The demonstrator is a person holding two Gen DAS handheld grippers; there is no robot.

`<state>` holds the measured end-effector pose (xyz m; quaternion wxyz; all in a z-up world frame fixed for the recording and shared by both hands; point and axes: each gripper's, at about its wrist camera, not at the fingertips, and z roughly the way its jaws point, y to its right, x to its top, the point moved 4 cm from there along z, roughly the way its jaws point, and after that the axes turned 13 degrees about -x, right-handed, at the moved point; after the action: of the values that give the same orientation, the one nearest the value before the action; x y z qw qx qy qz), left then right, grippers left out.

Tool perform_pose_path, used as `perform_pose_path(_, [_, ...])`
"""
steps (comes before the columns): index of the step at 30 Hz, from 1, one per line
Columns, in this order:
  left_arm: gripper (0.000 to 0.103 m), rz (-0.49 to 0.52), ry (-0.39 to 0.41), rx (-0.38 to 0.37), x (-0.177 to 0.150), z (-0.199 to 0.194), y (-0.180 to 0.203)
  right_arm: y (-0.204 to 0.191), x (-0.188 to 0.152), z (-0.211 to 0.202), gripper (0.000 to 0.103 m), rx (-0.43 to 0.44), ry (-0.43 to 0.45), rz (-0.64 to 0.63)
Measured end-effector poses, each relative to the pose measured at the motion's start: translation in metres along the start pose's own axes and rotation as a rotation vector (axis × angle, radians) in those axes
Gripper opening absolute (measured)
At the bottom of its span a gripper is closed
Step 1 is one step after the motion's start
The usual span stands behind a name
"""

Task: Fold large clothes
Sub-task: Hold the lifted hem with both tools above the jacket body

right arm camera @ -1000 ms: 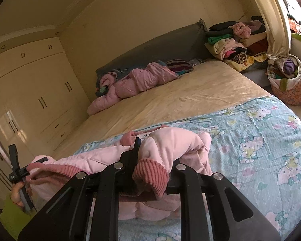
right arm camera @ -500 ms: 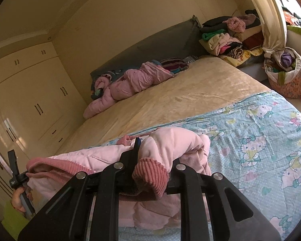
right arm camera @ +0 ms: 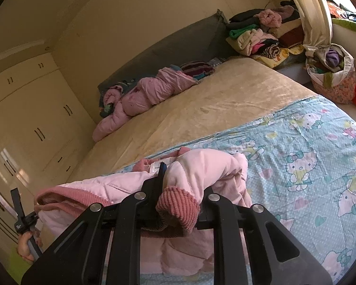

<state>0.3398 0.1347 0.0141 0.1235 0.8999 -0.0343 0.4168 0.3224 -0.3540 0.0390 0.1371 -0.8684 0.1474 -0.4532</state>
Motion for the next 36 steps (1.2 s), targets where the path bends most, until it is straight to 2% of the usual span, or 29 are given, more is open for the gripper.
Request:
perform_pose_path(16, [0.014, 0.012, -0.008, 0.026, 0.009, 0.020, -0.004, -0.008, 0.011, 0.030, 0.017, -0.081, -0.057, -0.007])
perform_pose_path(26, [0.014, -0.008, 0.017, 0.022, 0.011, 0.034, -0.009, -0.002, 0.012, 0.041, 0.021, -0.043, -0.055, 0.016])
perform_pose_path(36, [0.014, -0.035, 0.020, 0.005, 0.014, 0.049, -0.014, -0.003, 0.014, 0.067, 0.022, -0.075, -0.091, 0.032])
